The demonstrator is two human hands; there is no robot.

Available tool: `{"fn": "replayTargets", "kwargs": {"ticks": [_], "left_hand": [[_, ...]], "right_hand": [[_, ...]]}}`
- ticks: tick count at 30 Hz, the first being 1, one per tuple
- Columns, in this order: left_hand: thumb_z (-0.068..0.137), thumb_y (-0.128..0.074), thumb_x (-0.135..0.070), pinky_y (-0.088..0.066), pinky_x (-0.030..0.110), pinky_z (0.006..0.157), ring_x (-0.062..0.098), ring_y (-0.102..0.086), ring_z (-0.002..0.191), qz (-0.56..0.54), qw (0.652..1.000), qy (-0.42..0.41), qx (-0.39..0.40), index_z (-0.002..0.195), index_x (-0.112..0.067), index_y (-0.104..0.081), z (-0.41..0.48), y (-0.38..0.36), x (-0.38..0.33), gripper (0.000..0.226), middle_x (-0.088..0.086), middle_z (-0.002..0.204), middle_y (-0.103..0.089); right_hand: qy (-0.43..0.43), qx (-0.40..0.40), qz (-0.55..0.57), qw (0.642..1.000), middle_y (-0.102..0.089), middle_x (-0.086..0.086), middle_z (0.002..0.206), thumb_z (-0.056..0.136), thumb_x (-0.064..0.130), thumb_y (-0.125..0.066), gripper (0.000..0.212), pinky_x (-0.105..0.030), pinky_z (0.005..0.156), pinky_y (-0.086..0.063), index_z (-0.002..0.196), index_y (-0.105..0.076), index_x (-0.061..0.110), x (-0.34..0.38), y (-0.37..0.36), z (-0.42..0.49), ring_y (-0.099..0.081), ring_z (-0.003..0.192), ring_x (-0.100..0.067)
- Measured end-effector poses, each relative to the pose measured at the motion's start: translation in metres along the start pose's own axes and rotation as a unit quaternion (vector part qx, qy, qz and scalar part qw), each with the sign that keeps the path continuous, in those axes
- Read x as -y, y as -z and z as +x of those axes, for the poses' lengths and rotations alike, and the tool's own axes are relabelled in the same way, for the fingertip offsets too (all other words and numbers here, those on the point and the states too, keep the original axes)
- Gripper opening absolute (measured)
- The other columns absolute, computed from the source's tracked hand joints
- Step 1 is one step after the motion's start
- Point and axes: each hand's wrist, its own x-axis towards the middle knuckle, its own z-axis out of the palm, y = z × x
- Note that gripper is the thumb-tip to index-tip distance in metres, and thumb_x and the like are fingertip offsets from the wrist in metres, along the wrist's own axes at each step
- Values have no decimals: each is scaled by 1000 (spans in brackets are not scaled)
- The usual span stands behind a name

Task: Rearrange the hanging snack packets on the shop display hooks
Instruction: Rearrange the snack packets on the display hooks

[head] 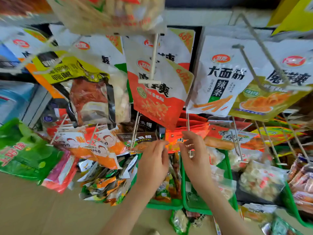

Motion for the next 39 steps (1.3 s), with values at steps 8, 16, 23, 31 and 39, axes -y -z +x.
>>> {"fn": "replayTargets", "kwargs": {"ticks": [8, 16, 23, 31, 39], "left_hand": [[93, -53, -17, -35, 6, 53, 8, -53, 65, 3, 998, -28, -61, 112, -15, -61, 27, 136, -51, 21, -2, 102, -62], [95, -48, -22, -46, 25, 77, 12, -57, 97, -3, 998, -35, -58, 124, -20, -52, 50, 222, -74, 29, -5, 117, -55], [97, -43, -28, -49, 29, 73, 13, -58, 92, 46, 998, -8, -31, 120, -20, -52, 40, 246, -38, 26, -3, 110, -57], [96, -47, -23, -51, 26, 68, 12, -59, 85, 39, 992, -4, -116, 115, -19, -56, 39, 292, -25, 22, -5, 111, -59], [93, -44, -4, -45, 40, 94, 27, -41, 123, 64, 989, 67, -113, 136, -14, -42, 54, 303, 12, 44, 12, 133, -47]], "right_hand": [[75, -40, 19, 996, -51, 4, 103, 89, 5, -56, 40, -26, 74, -47, 125, -46, 17, 140, 34, 42, -51, 88, -8], [-58, 48, -57, 996, -36, -11, 145, 89, 6, -53, 75, -21, 64, -47, 148, -8, 16, 188, 42, 93, -56, 112, -27], [-56, 67, -98, 991, -41, -10, 139, 85, -6, -47, 71, -35, 66, -47, 145, -19, 17, 199, 23, 87, -51, 116, -28], [77, -10, -205, 976, -43, -13, 131, 77, -13, -42, 60, -44, 92, -41, 134, -36, 7, 238, 24, 54, -39, 121, -30], [178, 104, -177, 962, -50, -10, 114, 86, -3, -47, 38, -28, 79, -42, 122, -46, 7, 262, -17, 41, -49, 98, -22]]}}
